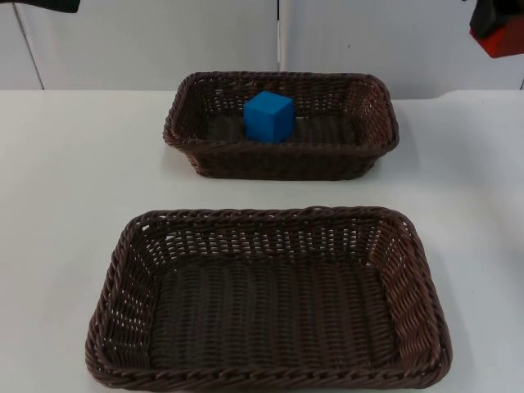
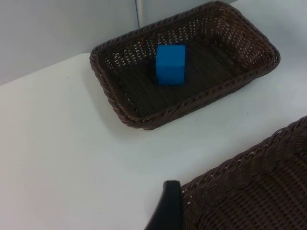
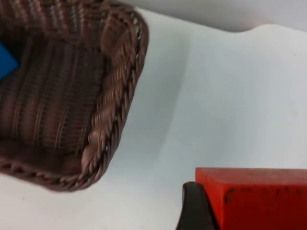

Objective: Pick up one cube with the left hand and place it into the upper basket. Pick up one cube with the right hand and place it into the lower basket.

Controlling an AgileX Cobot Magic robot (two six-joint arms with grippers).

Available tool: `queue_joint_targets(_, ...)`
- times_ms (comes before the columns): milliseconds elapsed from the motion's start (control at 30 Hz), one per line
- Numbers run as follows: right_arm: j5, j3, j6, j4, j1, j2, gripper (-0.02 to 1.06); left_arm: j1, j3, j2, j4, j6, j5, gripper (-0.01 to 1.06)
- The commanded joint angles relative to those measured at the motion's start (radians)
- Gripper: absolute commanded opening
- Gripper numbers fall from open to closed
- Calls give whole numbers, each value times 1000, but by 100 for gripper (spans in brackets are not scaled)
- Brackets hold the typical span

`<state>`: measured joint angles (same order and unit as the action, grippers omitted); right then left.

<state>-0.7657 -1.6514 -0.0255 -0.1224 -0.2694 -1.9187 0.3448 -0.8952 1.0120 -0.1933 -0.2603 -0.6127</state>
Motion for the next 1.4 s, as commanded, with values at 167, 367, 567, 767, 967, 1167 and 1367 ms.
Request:
queue_joint_targets(167, -38, -5, 38, 1, -87, 15, 0, 4, 5, -7, 3, 6, 6, 74)
queue_joint_targets(367, -77, -5, 38, 0, -177, 15, 0, 4, 5, -7, 3, 6, 6, 74)
queue_joint_targets(567, -103, 6, 38, -3, -253, 15, 0, 4, 5, -7, 3, 6, 4, 74)
queue_joint_targets(767, -104, 42, 38, -3, -337, 16, 0, 4, 5, -7, 3, 6, 4, 74)
queue_joint_targets(967, -97, 89, 38, -3, -413, 27, 0, 4, 5, -7, 3, 6, 4, 74)
queue_joint_targets(1167, -35, 184, 19, 5, -495, 72, 0, 4, 5, -7, 3, 6, 4, 74)
queue_joint_targets(1367, 14, 259, 14, 21, -557, 84, 0, 4, 5, -7, 3, 6, 4, 74)
